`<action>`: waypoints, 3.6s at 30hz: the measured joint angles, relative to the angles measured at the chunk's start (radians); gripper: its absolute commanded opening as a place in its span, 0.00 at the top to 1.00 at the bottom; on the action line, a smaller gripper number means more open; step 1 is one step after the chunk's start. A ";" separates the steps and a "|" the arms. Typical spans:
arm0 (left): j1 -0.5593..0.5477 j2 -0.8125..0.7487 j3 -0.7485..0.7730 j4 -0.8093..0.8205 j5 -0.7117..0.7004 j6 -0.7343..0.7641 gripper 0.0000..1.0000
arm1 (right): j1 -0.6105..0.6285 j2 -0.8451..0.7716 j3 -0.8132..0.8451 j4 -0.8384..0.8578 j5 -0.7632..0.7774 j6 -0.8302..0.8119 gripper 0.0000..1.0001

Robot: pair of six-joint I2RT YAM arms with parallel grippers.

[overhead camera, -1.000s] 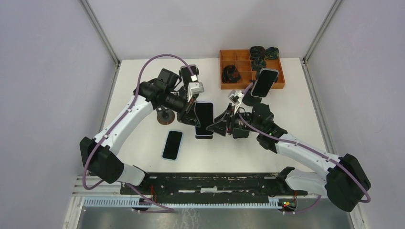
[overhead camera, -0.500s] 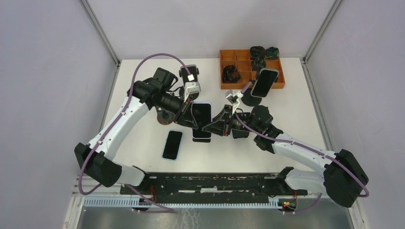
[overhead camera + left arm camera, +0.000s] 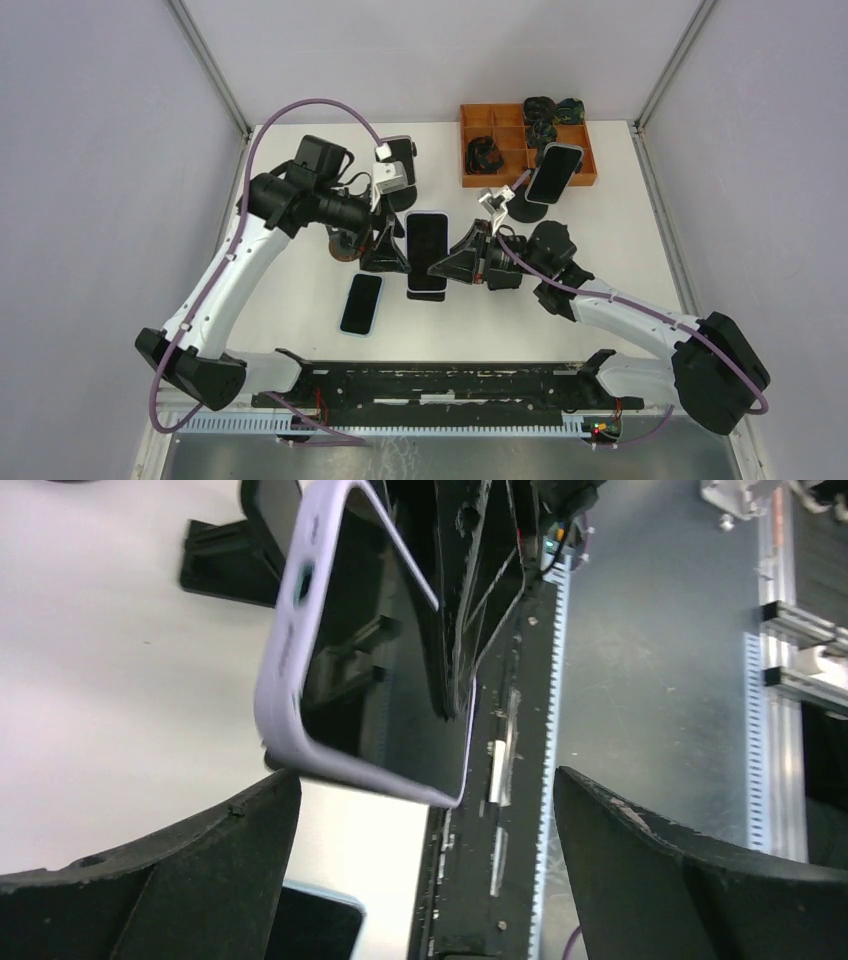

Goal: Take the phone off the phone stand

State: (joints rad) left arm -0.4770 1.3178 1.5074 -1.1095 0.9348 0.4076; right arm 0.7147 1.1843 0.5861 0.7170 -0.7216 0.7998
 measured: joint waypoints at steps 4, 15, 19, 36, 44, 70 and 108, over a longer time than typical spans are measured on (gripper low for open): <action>0.054 -0.045 0.010 -0.019 -0.017 0.081 0.00 | -0.042 -0.021 -0.021 0.037 -0.028 0.035 1.00; 0.113 -0.051 -0.083 -0.029 -0.042 0.251 0.08 | 0.013 0.043 -0.016 0.352 -0.169 0.231 1.00; 0.113 -0.037 -0.078 -0.063 -0.011 0.290 0.12 | 0.065 0.125 0.044 0.405 -0.190 0.269 1.00; 0.113 -0.116 -0.099 -0.190 0.095 0.455 0.14 | 0.077 0.339 0.151 0.693 -0.195 0.528 1.00; 0.113 -0.175 -0.137 -0.140 0.092 0.455 0.29 | 0.100 0.356 0.192 0.709 -0.205 0.570 1.00; 0.117 -0.189 -0.168 -0.062 0.088 0.465 0.98 | 0.119 0.426 0.259 0.719 -0.167 0.626 1.00; 0.115 -0.232 -0.125 -0.105 0.041 0.595 0.98 | 0.131 0.352 0.220 0.725 -0.068 0.497 0.53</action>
State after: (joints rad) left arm -0.3622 1.0859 1.3827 -1.2140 0.9756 1.0023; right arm 0.8455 1.5360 0.8059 1.4422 -0.7891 1.2964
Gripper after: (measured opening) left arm 0.176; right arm 0.463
